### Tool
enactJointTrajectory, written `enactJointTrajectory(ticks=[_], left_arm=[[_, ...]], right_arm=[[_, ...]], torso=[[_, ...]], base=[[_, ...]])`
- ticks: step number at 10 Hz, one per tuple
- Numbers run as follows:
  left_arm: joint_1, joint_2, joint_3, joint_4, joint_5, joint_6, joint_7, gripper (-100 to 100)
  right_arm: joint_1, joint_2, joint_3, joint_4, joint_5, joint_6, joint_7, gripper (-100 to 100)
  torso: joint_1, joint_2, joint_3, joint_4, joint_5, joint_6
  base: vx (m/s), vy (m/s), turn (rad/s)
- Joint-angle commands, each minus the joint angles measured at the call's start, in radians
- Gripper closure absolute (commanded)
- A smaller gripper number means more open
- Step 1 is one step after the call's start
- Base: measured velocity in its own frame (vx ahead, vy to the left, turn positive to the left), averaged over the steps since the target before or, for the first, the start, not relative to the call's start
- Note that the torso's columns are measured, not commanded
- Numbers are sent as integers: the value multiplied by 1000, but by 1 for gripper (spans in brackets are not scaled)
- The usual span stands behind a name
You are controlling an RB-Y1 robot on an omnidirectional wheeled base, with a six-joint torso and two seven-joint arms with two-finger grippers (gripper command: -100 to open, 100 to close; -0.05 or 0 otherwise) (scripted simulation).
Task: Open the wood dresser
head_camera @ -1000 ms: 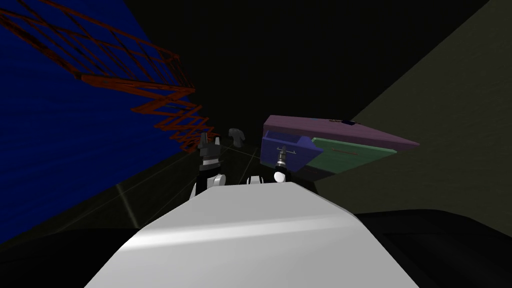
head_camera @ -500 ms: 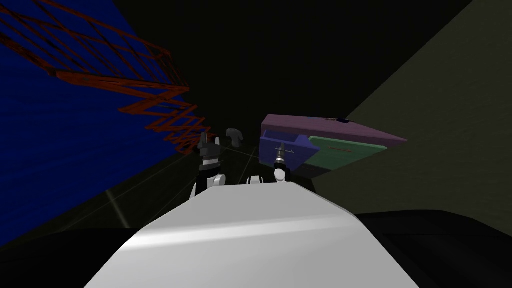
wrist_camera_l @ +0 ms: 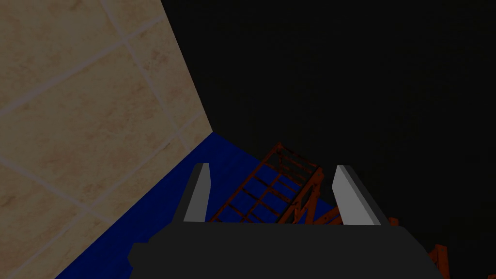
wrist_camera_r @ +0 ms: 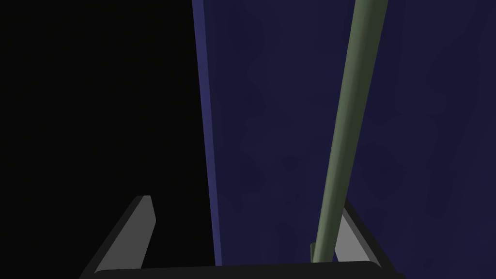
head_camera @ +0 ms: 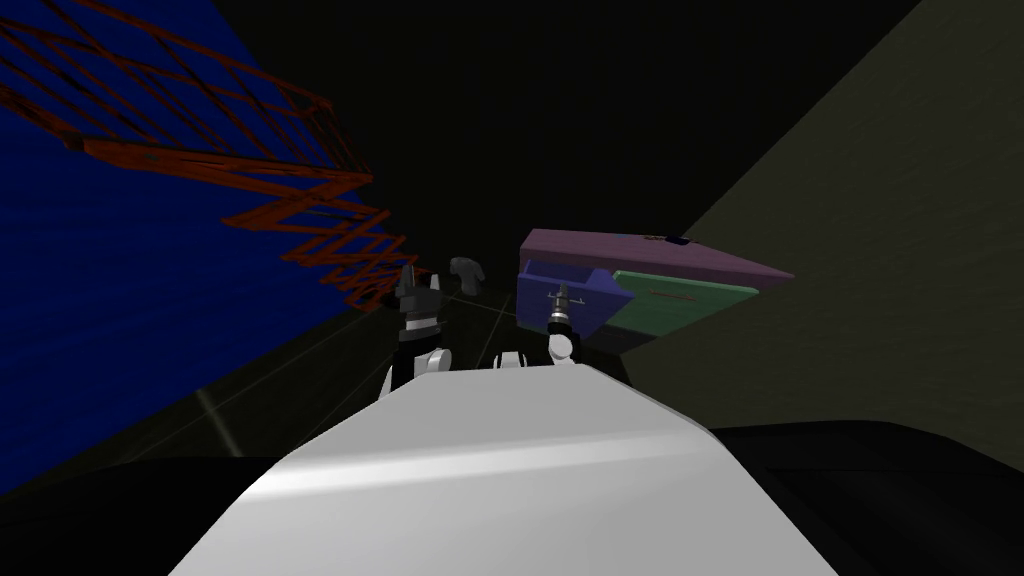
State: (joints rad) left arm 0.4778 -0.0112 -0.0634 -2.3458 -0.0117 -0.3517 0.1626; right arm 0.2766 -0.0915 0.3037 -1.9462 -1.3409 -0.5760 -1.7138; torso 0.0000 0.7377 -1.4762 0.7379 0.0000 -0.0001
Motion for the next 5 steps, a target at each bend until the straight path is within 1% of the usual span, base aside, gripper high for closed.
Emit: enactJointTrajectory(ticks=[1,5], left_arm=[[0,0,0,0,0,0,0,0],[0,0,0,0,0,0,0,0]], right_arm=[[0,0,0,0,0,0,-1,0],[0,0,0,0,0,0,-1,0]], torso=[[0,0,0,0,0,0],[0,0,0,0,0,0]], base=[[0,0,0],[0,0,0]])
